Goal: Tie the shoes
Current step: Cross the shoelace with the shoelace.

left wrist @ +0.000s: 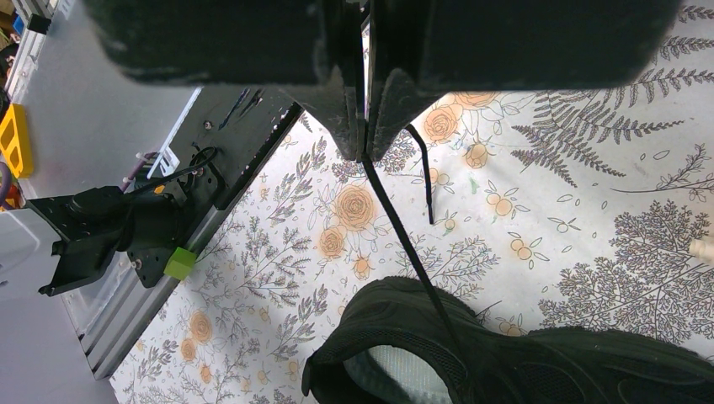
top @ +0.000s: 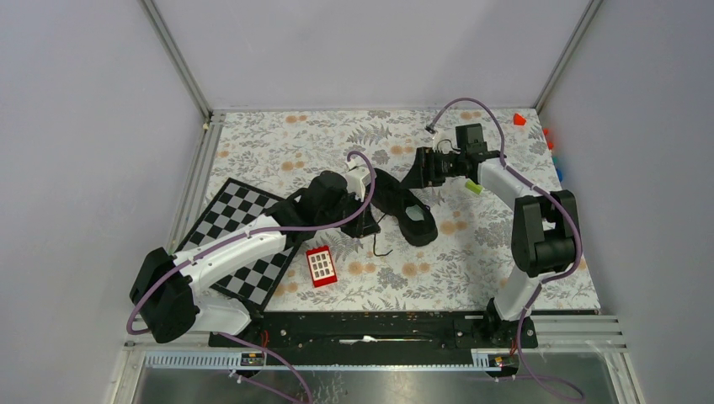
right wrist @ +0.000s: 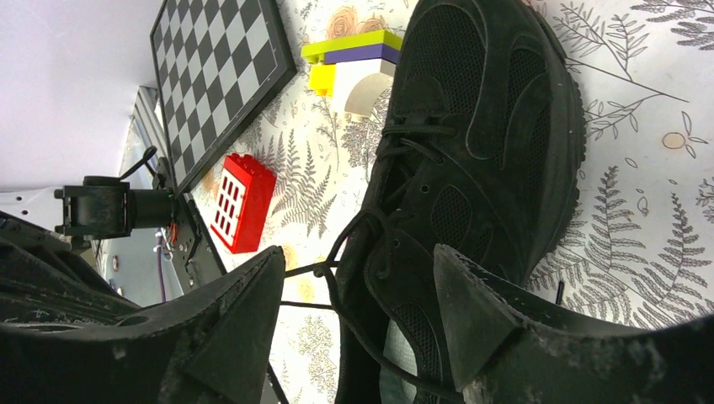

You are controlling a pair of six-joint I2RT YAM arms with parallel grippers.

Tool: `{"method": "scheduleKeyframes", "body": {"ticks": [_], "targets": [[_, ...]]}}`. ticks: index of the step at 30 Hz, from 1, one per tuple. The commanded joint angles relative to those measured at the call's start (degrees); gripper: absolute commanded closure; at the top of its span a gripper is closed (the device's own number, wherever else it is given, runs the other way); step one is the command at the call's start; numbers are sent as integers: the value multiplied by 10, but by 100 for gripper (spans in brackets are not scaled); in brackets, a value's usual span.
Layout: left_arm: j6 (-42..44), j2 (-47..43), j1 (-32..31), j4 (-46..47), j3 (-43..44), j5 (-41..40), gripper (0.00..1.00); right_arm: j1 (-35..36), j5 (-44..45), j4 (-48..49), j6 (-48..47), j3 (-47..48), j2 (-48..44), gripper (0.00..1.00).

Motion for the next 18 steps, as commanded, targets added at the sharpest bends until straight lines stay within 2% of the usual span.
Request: {"method": "scheduleKeyframes", "body": {"ticks": [1, 12, 18], "targets": [[10, -9, 2, 14, 21, 7, 100, 0, -37, -3, -28, 1, 4, 28], [10, -6, 1, 9, 24, 12, 100, -1, -99, -45, -76, 13, 37, 30], [11, -8, 2, 8, 23, 10, 100, -2, -103, -45, -76, 18, 45, 41]]}}
